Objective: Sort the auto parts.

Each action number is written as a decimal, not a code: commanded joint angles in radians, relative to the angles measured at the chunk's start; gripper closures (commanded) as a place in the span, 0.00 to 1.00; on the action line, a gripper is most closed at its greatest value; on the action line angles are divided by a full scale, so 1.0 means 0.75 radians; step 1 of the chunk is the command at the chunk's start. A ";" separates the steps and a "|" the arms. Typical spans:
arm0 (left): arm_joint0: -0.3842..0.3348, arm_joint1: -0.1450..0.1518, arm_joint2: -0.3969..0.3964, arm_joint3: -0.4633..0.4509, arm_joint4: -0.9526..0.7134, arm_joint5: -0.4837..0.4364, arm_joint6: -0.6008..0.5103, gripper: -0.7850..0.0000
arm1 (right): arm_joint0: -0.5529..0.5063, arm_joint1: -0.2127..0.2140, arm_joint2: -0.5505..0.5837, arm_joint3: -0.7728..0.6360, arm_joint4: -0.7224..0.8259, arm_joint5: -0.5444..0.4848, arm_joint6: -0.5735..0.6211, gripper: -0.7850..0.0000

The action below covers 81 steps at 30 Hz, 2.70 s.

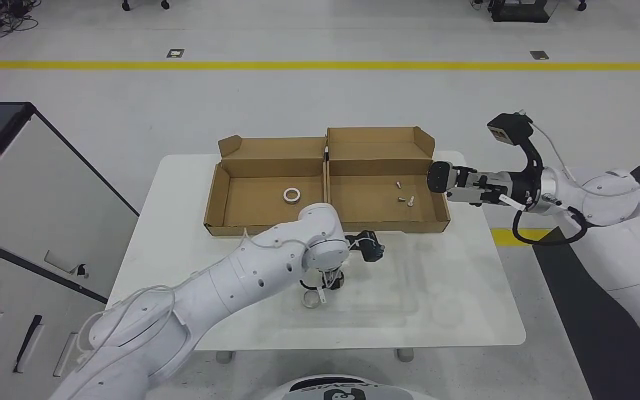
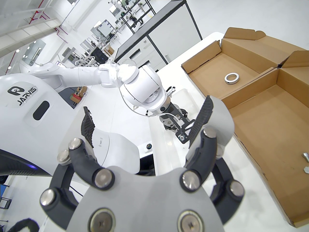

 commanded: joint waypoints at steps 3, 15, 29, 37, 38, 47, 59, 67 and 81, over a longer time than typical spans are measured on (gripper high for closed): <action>-0.003 -0.004 -0.001 0.003 -0.003 0.001 0.002 0.57 | 0.000 0.000 0.000 0.000 0.000 0.000 0.000 0.00; -0.009 -0.013 0.002 0.024 -0.002 -0.001 -0.004 0.60 | 0.000 0.000 0.000 0.000 0.000 0.000 0.000 0.00; -0.016 -0.028 0.009 0.050 0.001 0.002 -0.005 0.58 | 0.000 0.000 0.000 0.000 0.000 0.000 0.000 0.00; -0.016 -0.030 0.003 0.046 0.010 0.013 -0.002 0.55 | 0.000 0.000 0.000 0.000 0.000 0.000 0.000 0.00; -0.015 -0.030 0.003 0.045 0.013 0.012 -0.002 0.55 | 0.000 0.000 0.000 0.000 0.000 0.000 0.000 0.00; -0.009 -0.034 0.008 0.049 0.019 0.009 -0.013 0.63 | 0.000 0.000 0.000 0.000 0.000 0.000 0.000 0.00; -0.008 -0.041 0.004 0.056 0.037 0.023 0.008 1.00 | 0.000 0.000 0.000 0.000 0.000 0.000 0.000 0.00; -0.015 -0.021 -0.061 -0.061 -0.018 0.044 -0.062 1.00 | 0.000 0.000 0.000 0.000 0.000 0.000 0.000 0.00; -0.107 0.071 -0.062 -0.331 -0.168 0.132 -0.085 1.00 | 0.000 0.000 0.000 0.000 0.000 0.000 0.000 0.00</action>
